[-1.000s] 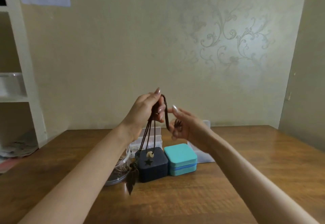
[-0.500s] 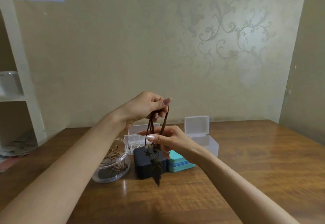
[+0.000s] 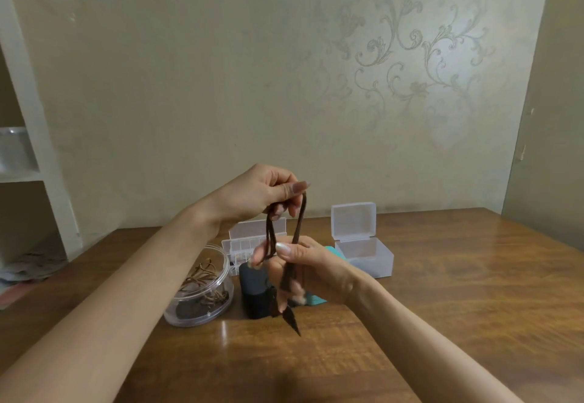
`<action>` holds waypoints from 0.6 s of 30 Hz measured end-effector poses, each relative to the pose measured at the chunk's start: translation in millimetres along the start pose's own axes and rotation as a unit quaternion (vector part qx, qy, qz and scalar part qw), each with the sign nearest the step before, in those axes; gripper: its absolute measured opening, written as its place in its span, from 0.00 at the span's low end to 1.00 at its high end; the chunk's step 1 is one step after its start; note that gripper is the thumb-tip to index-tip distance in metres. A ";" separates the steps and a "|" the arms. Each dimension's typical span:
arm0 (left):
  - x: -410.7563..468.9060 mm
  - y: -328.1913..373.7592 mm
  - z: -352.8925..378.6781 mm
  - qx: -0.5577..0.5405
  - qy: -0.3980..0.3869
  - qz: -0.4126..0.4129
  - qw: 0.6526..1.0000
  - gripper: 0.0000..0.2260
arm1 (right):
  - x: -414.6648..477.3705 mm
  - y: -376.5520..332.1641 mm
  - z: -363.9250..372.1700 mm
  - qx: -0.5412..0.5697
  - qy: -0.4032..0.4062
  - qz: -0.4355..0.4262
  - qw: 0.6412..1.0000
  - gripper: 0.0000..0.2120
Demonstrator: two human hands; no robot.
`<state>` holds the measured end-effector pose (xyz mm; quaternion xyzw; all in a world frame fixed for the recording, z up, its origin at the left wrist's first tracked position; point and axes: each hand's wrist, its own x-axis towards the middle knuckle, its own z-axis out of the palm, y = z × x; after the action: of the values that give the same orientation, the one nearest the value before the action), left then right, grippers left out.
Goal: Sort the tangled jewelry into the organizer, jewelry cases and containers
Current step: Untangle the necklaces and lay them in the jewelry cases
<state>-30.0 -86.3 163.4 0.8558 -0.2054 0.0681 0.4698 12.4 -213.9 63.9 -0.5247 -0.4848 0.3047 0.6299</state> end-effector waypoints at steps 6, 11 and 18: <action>-9.3 -5.3 -10.1 -0.009 0.057 0.032 0.998 0.12 | -5.0 -3.4 -0.9 -0.015 0.103 0.038 0.994 0.12; -11.9 -27.0 -8.0 0.029 0.131 0.041 0.990 0.11 | 3.0 -11.5 15.2 -0.445 0.256 0.084 0.854 0.12; -18.9 -33.5 -10.8 -0.108 0.198 0.029 0.974 0.11 | -0.1 -18.0 1.2 -0.533 0.238 0.020 0.811 0.10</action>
<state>-32.4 -56.0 137.5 0.7632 -0.1395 0.2277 0.5884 9.1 -218.3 81.0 -0.8440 -0.3956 -0.1234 0.3404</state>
